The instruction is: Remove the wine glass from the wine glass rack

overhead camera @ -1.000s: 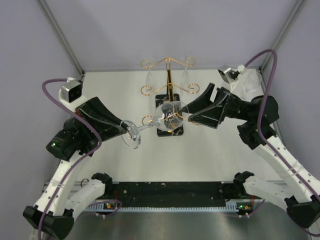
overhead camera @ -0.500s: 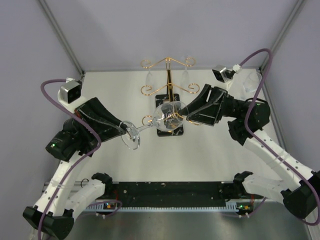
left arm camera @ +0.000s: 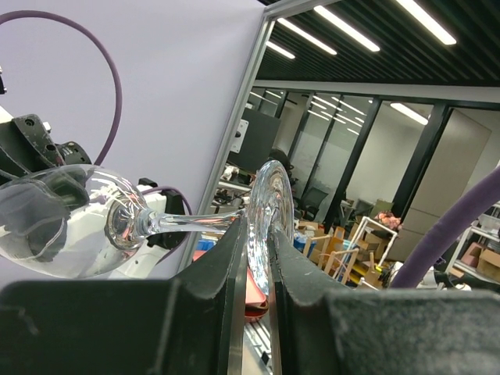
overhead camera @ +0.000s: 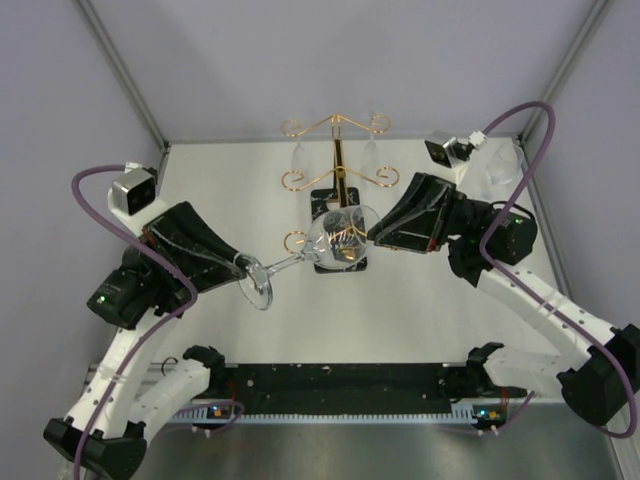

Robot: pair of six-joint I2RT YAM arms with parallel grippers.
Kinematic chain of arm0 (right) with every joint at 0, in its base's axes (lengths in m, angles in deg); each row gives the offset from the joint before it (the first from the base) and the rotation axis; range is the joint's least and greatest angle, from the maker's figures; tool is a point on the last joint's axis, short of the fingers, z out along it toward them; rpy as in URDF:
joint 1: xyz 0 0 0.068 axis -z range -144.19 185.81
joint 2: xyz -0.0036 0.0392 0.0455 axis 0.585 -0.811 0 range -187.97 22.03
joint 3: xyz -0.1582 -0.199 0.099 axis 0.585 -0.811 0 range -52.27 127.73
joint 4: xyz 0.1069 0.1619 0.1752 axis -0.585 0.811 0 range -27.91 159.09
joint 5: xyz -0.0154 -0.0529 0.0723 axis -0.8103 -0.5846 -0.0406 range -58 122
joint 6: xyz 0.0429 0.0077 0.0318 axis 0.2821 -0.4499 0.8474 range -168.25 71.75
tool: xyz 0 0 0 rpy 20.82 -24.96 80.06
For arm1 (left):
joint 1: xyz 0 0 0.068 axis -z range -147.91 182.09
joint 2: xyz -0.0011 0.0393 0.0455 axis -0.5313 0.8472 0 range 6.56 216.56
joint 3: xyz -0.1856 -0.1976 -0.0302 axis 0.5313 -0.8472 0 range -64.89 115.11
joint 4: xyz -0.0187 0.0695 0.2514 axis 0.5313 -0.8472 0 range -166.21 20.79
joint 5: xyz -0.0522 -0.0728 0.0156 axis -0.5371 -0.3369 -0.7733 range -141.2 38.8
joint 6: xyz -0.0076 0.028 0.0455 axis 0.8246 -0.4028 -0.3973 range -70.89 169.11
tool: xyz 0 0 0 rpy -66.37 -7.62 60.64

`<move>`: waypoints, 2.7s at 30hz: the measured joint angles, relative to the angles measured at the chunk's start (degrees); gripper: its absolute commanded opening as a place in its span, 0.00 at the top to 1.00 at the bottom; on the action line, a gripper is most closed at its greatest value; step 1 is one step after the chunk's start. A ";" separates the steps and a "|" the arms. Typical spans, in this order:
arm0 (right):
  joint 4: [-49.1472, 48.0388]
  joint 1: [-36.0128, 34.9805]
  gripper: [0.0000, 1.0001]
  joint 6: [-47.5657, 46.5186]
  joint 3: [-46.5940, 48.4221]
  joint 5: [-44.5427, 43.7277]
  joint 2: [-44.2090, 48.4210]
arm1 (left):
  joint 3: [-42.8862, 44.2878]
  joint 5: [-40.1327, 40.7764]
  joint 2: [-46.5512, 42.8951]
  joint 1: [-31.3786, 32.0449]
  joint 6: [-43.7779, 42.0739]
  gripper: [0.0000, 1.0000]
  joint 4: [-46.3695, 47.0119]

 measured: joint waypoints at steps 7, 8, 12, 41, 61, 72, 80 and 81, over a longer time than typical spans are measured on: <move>-3.43 -0.17 0.81 3.76 -0.74 -0.15 -1.27 | -0.87 0.22 -0.57 0.00 -0.46 1.00 0.02; -3.50 -0.15 0.83 4.22 -0.74 -0.24 -1.49 | -0.96 0.52 -0.55 0.00 -0.44 1.00 0.00; -4.55 -0.17 0.85 6.40 -0.74 -0.57 -2.62 | -1.20 1.38 -0.42 0.00 -0.39 1.00 0.04; -4.70 -0.70 1.00 5.03 -0.35 -2.91 1.20 | -9.35 5.38 -3.67 0.24 -7.54 0.67 3.21; 8.48 -1.25 1.00 -9.42 -1.84 -2.91 12.55 | -11.37 6.51 -1.36 0.07 -14.25 0.54 1.42; 21.38 -1.25 1.00 -17.75 -1.22 -5.09 16.68 | -12.20 8.17 -1.09 -0.09 -17.18 0.48 -0.96; 33.53 -1.25 1.00 -24.50 3.17 -5.53 18.99 | -12.20 8.17 -1.31 -0.07 -21.62 0.44 -6.88; 34.62 -1.25 1.00 -25.16 3.69 -5.70 19.08 | -12.17 8.17 -1.31 -0.07 -22.25 0.44 -7.65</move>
